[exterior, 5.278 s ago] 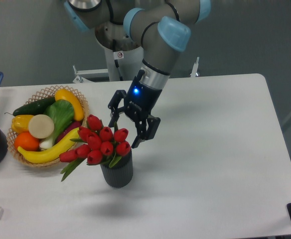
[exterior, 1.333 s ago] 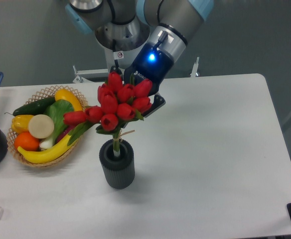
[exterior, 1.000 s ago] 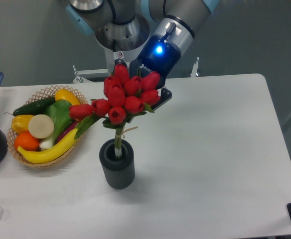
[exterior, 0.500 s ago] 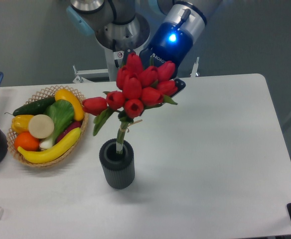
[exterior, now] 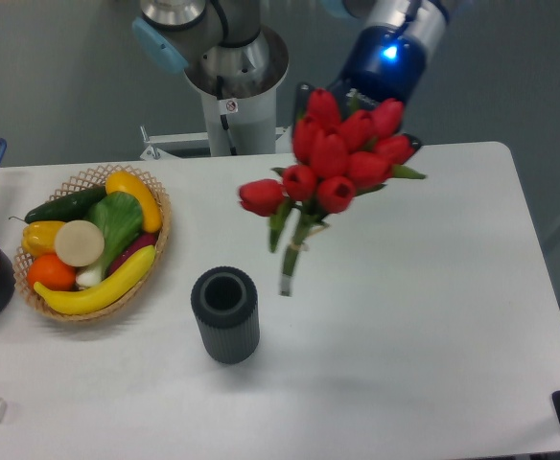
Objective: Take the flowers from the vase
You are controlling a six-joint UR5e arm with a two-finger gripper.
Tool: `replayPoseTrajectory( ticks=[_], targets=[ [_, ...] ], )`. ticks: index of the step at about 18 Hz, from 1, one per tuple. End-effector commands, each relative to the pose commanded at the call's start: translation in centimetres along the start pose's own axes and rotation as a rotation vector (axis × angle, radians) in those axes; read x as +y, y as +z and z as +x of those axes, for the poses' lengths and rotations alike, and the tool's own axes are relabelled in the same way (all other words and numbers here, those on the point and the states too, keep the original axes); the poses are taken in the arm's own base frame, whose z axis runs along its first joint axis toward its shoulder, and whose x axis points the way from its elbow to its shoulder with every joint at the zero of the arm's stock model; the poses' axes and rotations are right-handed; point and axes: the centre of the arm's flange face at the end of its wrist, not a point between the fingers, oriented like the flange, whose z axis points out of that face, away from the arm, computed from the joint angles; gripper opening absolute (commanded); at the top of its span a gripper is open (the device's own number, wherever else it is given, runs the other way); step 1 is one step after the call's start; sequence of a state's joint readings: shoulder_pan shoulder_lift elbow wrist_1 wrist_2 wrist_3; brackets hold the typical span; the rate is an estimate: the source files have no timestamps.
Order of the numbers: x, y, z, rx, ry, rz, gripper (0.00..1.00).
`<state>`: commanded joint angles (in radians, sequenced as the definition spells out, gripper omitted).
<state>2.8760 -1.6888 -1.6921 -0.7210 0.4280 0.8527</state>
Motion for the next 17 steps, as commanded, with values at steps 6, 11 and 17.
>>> replayPoseTrajectory(
  ticks=[6, 11, 17],
  targets=[
    [3.7, -2.0, -5.3, -0.057, 0.016, -0.012, 0.49],
    [4.3, -1.7, -6.5, -0.059, 0.010, -0.021, 0.49],
    [4.8, -1.4, -6.2, -0.052, -0.003, -0.023, 0.49]
  ],
)
